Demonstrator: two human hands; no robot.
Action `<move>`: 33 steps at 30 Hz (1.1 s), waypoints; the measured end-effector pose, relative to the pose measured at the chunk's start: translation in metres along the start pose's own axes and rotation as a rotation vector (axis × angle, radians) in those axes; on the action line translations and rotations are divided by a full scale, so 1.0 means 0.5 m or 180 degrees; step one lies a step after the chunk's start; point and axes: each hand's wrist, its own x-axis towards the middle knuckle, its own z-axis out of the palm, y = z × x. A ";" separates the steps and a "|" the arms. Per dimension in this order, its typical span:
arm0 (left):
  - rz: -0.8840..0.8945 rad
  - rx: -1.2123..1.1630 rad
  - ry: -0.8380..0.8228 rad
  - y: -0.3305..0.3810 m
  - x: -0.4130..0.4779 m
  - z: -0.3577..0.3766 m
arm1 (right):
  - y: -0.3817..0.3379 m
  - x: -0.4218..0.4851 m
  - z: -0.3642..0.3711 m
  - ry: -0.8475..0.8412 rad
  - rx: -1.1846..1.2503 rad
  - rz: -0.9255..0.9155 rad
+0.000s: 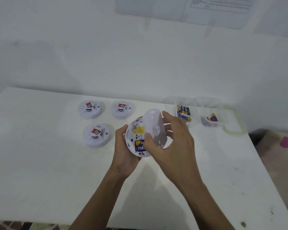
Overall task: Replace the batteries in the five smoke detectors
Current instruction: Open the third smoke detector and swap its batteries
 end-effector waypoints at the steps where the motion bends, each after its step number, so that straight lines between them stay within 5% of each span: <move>1: 0.0008 -0.0051 -0.0005 0.003 0.001 -0.002 | 0.001 -0.001 -0.008 -0.0056 0.0245 0.0054; 10: -0.0095 -0.0389 -0.0428 0.016 0.019 -0.034 | 0.096 -0.002 -0.033 -0.0254 0.2631 0.1851; 25: -0.0430 -0.0475 -0.0711 0.019 0.041 -0.053 | 0.344 -0.046 0.070 -0.0489 -0.0366 0.1865; 30: -0.0452 -0.0521 -0.0723 0.018 0.044 -0.058 | 0.386 -0.054 0.081 -0.0260 -0.1845 0.1259; 33: -0.0448 -0.0507 -0.0677 0.019 0.045 -0.059 | 0.385 -0.058 0.075 -0.0198 -0.1969 0.1142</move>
